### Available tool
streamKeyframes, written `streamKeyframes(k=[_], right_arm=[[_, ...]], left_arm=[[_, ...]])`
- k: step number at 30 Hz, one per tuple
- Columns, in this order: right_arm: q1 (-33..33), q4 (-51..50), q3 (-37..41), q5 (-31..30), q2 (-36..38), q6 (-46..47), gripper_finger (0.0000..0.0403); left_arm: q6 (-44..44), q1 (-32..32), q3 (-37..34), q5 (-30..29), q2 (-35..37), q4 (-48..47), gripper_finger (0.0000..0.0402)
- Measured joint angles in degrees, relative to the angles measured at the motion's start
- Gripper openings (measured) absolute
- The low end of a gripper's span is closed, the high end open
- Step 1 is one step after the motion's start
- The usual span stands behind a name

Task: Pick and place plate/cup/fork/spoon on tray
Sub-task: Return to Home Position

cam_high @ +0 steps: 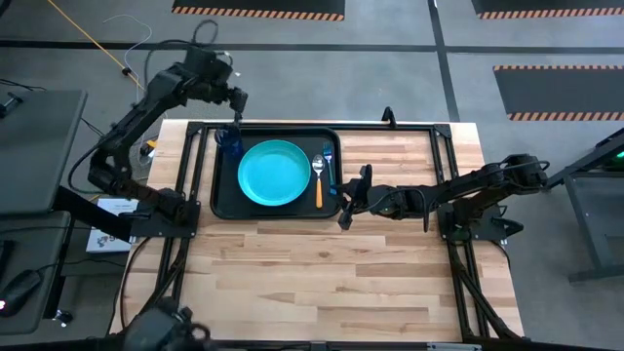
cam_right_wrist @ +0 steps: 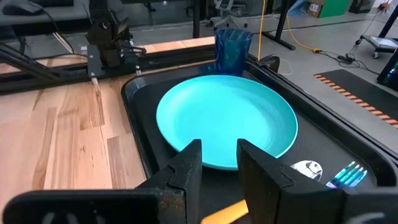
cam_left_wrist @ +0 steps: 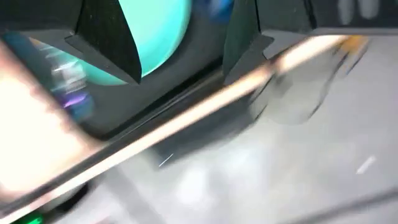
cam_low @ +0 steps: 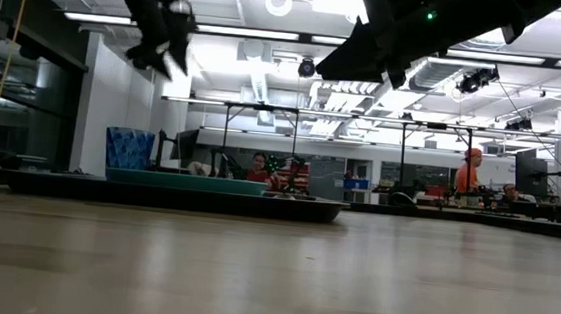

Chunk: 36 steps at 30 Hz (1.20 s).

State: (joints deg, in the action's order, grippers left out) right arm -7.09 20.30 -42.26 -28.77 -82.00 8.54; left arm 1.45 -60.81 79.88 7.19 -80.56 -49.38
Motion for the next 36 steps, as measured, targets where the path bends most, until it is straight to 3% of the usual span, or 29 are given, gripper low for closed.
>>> streamKeyframes(k=[5, 12, 17, 25, 30, 36], right_arm=[[0.0, 1.33, 0.0, 0.02, 0.02, -1.48, 0.0092], [0.0, 1.35, 0.0, 0.02, 0.02, -1.51, 0.0092], [0.0, 1.39, 0.0, 0.02, 0.02, -1.22, 0.0092], [0.0, 4.4, 0.0, 0.13, 0.02, -1.49, 0.0092], [-0.01, 4.38, 0.0, 0.28, 0.02, -3.04, 0.0092], [-0.07, 4.36, 0.0, 0.26, 0.02, -4.69, 0.0092]], left_arm=[[-0.02, 3.55, -2.83, 14.14, 7.6, 12.98, 0.0216], [-1.98, 15.85, -17.63, 21.42, 22.19, 25.37, 0.021], [-0.34, 27.12, -34.5, 21.71, 36.16, 35.05, 0.0209], [7.59, 41.84, -58.98, 19.48, 58.2, 59.51, 0.0209], [7.37, 46.72, -66.27, 14.84, 65.8, 62.61, 0.0209], [5.7, 50.29, -70.15, 14.02, 68.03, 62.02, 0.0209]])
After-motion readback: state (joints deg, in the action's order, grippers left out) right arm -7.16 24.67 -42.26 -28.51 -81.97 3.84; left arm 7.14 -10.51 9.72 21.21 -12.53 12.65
